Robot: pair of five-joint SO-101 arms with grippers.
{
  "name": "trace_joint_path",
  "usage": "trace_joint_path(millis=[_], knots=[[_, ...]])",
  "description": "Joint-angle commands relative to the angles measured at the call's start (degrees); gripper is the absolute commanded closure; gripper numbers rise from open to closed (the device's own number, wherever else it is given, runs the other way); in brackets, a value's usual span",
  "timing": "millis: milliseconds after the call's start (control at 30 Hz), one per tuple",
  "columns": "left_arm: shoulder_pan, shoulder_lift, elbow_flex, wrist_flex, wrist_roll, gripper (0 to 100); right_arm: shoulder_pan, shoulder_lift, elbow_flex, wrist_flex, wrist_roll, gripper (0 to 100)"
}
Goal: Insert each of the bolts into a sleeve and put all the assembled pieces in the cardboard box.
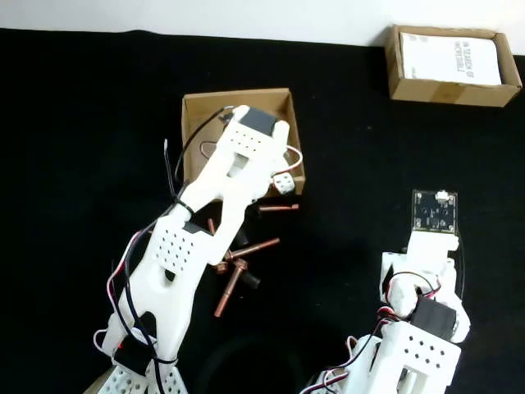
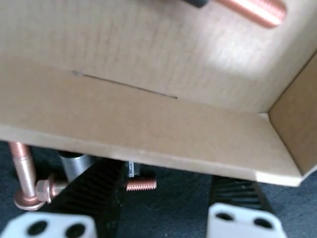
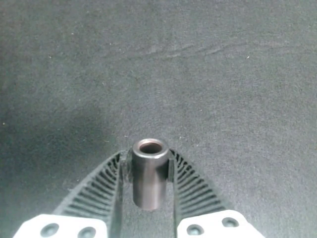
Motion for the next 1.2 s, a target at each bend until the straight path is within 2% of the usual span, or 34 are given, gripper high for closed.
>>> trace_joint_path(millis=[0,100,233,367,500,667,767,867,1067,1167], knots=[[-4.18,0.84,2.59,0.35,2.55,76,0.66,-0.57,-0.75,-0.48,0.53,99.2],[-4.97,0.75,6.02,0.35,2.29,83,0.57,-0.57,-0.75,-0.48,0.53,99.2],[-7.08,0.66,6.37,0.26,2.29,100,0.57,-0.57,-0.75,-0.40,0.53,99.2],[-9.45,0.66,6.37,0.26,2.29,99,0.48,-0.57,-0.84,-0.40,0.62,99.2],[-10.59,0.66,6.46,0.35,2.20,99,0.48,-0.57,-0.84,0.48,4.66,99.2],[-8.57,0.66,6.64,0.44,-1.23,99,0.48,-0.57,-0.84,1.89,5.19,99.2],[-8.13,-0.31,6.46,0.35,0.44,99,0.48,-0.57,-0.84,1.89,5.19,99.2],[-8.92,-3.03,6.46,0.35,2.73,93,0.40,-0.57,-0.84,1.89,5.27,99.2],[-12.44,-8.04,10.24,0.44,4.31,67,0.40,-0.57,-0.84,1.80,5.27,99.2],[-13.76,-9.63,15.87,0.35,4.31,64,0.40,-0.57,-0.84,1.63,5.27,99.2]])
